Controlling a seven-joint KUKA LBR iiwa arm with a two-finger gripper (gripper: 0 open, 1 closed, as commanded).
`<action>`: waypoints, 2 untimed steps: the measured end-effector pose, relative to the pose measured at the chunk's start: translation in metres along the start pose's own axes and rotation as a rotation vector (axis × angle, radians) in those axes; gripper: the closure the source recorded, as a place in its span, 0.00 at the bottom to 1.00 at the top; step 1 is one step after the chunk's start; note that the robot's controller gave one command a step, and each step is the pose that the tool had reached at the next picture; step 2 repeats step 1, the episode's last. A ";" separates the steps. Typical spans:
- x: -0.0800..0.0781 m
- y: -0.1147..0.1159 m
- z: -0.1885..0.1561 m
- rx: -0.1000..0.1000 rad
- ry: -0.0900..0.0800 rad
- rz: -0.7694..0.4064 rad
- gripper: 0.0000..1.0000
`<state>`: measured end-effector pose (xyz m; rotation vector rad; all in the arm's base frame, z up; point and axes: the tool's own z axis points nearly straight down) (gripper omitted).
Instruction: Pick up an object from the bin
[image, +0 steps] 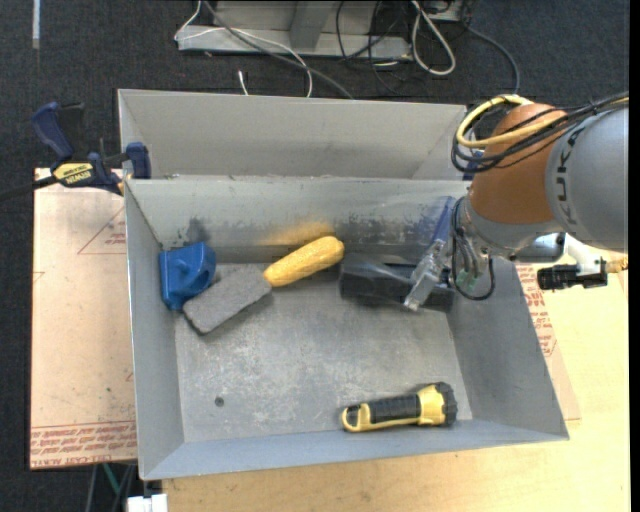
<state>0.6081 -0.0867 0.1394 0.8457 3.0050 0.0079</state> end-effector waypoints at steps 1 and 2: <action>0.000 0.000 -0.025 0.001 0.002 0.000 1.00; 0.000 0.000 -0.025 0.001 0.002 0.000 1.00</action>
Offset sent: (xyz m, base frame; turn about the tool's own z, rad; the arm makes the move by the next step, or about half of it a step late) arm -0.0004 -0.0001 0.0246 -0.0001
